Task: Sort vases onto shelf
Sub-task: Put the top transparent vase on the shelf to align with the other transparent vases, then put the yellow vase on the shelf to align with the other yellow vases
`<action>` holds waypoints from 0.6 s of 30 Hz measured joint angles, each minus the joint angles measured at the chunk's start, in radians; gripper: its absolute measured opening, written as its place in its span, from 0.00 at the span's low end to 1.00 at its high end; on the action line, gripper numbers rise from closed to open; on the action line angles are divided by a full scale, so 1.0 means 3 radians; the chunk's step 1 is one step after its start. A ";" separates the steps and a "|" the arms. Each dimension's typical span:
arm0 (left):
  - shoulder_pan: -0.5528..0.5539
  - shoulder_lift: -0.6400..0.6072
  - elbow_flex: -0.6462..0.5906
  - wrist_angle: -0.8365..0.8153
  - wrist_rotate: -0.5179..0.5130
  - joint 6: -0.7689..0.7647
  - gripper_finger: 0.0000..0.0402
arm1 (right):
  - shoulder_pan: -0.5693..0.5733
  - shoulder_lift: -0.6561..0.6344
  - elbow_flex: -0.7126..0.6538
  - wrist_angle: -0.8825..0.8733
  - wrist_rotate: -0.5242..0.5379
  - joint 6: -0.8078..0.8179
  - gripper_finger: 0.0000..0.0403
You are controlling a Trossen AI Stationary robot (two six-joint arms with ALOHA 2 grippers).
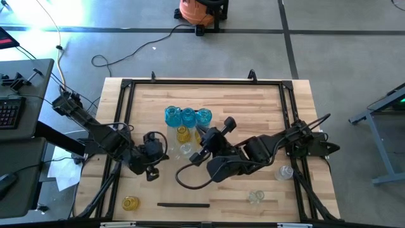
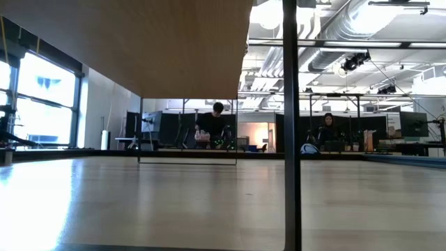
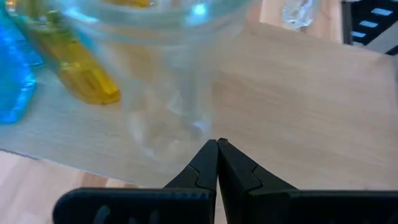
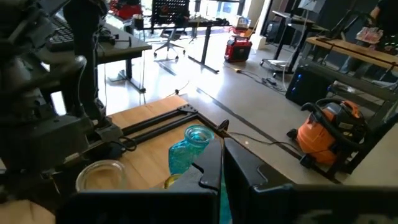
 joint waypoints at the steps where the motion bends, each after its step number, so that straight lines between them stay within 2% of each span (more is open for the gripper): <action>1: -0.0021 -0.0001 0.0000 0.0032 0.0011 -0.0008 0.00 | 0.0000 0.0001 0.0000 -0.0022 -0.0034 0.0021 0.00; 10: -0.0356 -0.0108 0.0000 0.0720 0.0228 0.0020 0.00 | 0.0025 0.0001 0.0000 -0.0794 -0.0427 0.0869 0.00; 12: -0.0447 -0.0198 0.0000 0.0895 0.0224 0.0021 0.00 | 0.0065 0.0001 0.0000 -0.1008 -0.0652 0.1134 0.00; 15: -0.0577 -0.0359 0.0001 0.1118 0.0118 0.0052 0.00 | 0.0121 0.0001 0.0000 -0.1299 -0.1178 0.1490 0.00; 18: -0.0692 -0.0552 0.0001 0.1228 -0.0048 0.0202 0.00 | 0.0182 0.0001 0.0000 -0.1475 -0.1655 0.1638 0.00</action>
